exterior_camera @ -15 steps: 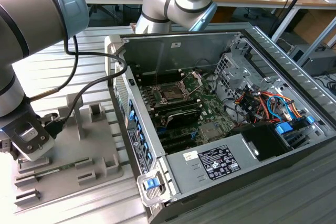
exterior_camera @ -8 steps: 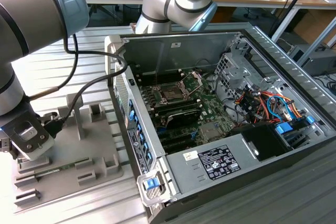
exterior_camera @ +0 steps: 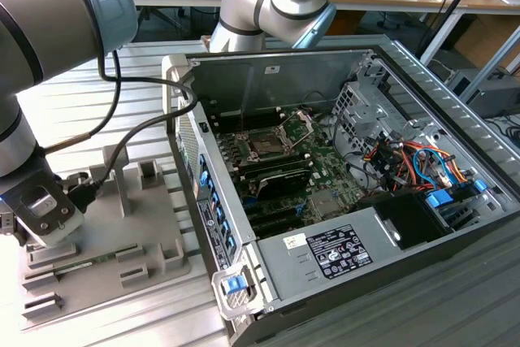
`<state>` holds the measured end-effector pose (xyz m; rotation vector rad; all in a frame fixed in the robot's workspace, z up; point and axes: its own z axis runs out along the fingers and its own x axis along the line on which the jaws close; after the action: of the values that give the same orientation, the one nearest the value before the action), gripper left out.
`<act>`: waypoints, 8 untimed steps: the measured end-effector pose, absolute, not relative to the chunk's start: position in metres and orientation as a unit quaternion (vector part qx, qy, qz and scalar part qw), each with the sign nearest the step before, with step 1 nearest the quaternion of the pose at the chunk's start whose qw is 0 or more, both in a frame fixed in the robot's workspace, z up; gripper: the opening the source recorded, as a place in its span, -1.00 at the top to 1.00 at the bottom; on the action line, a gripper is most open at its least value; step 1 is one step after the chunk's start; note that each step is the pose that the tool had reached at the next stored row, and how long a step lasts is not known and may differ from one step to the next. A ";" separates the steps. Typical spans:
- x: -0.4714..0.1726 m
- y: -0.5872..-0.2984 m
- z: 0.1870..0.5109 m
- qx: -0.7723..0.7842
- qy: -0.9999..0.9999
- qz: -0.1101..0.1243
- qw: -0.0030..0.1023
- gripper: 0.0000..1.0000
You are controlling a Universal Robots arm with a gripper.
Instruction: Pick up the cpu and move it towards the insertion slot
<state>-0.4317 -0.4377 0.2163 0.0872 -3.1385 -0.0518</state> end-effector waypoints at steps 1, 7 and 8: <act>-0.432 -0.438 0.217 0.028 -0.999 -0.016 0.001 -0.09; -0.432 -0.438 0.219 0.028 -0.999 -0.016 0.001 -0.09; -0.432 -0.438 0.220 0.028 -0.999 -0.016 0.001 -0.09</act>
<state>-0.4317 -0.4377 0.2196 0.0872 -3.1384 -0.0518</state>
